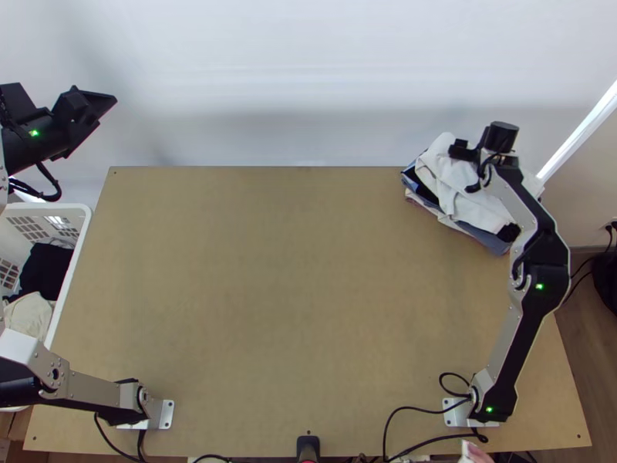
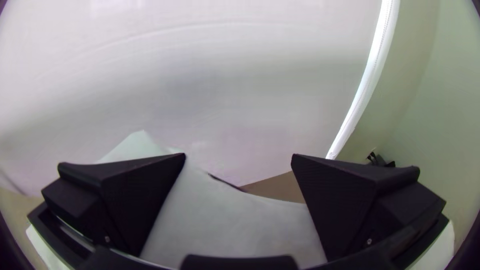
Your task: Fold the t-shirt
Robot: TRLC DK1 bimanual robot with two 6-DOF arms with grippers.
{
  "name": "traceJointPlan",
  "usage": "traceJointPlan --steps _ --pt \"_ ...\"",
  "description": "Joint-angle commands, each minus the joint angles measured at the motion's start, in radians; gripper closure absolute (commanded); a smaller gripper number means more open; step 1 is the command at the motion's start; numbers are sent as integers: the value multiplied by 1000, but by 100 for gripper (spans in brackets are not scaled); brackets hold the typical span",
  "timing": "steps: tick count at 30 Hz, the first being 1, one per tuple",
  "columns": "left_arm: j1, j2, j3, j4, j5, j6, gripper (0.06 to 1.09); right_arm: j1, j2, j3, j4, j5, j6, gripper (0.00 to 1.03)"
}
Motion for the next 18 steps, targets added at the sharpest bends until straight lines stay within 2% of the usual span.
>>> traceJointPlan --steps 1,6,9,14,18 --pt "-7 -8 16 -4 10 11 10 -34 -138 15 -8 24 25 5" --pt "-1 -34 20 2 9 24 10 -72 -259 -20 -40 9 52 5" --pt "4 -60 20 12 -25 57 10 -107 -351 -51 -81 -31 55 5" --pt "5 -112 -4 27 -134 139 10 -166 -550 -121 -132 -105 32 5" --pt "8 -203 -111 117 -234 195 10 -178 -747 -189 -166 -125 -48 5"
